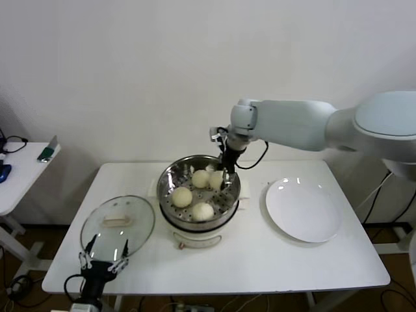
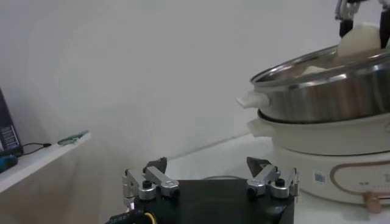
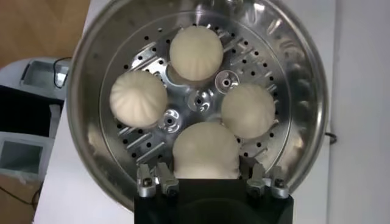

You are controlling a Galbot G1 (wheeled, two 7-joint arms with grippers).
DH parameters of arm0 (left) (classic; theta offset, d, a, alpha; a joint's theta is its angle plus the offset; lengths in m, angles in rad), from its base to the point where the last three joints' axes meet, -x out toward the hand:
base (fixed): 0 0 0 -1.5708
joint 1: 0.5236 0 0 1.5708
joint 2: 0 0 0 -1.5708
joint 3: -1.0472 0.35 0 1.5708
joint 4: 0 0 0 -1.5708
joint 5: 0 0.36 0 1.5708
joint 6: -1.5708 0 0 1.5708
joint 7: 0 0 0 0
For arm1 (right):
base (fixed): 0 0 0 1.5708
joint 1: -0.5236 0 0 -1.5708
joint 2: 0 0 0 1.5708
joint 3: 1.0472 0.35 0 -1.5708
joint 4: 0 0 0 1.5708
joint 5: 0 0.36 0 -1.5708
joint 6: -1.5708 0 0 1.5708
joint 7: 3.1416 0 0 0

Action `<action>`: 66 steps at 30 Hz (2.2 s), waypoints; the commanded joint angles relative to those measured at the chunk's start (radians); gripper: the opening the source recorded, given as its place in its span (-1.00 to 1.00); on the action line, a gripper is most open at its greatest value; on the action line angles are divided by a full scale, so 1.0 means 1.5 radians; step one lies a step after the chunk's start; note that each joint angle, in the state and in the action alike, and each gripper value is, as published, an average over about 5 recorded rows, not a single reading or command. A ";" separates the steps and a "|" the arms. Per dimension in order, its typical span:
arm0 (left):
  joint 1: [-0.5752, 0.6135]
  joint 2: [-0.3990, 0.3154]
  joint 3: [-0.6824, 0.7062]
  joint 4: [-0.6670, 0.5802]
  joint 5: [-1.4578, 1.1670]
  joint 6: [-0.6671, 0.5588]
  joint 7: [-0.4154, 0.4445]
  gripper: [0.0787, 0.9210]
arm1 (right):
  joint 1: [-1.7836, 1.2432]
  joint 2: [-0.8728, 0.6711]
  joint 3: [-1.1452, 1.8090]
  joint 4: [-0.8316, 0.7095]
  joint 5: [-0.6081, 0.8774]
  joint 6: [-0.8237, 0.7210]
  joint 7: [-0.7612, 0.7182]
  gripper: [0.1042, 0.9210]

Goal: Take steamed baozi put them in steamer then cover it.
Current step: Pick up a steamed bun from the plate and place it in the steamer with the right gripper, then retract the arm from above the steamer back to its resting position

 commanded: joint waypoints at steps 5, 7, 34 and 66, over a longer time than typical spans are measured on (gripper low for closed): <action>-0.015 0.002 0.003 0.013 -0.004 -0.002 0.001 0.77 | -0.038 0.040 -0.024 -0.019 0.001 -0.004 0.017 0.43; -0.019 0.002 0.003 0.014 -0.004 -0.001 0.001 0.77 | -0.039 0.040 -0.024 -0.019 -0.003 -0.004 0.019 0.43; -0.022 0.003 0.006 0.014 0.000 0.000 -0.001 0.77 | 0.074 -0.112 0.052 0.050 -0.011 0.022 -0.022 0.76; -0.009 -0.040 -0.014 0.016 0.087 -0.032 -0.050 0.77 | -0.832 -0.546 1.062 0.302 -0.177 0.281 0.446 0.76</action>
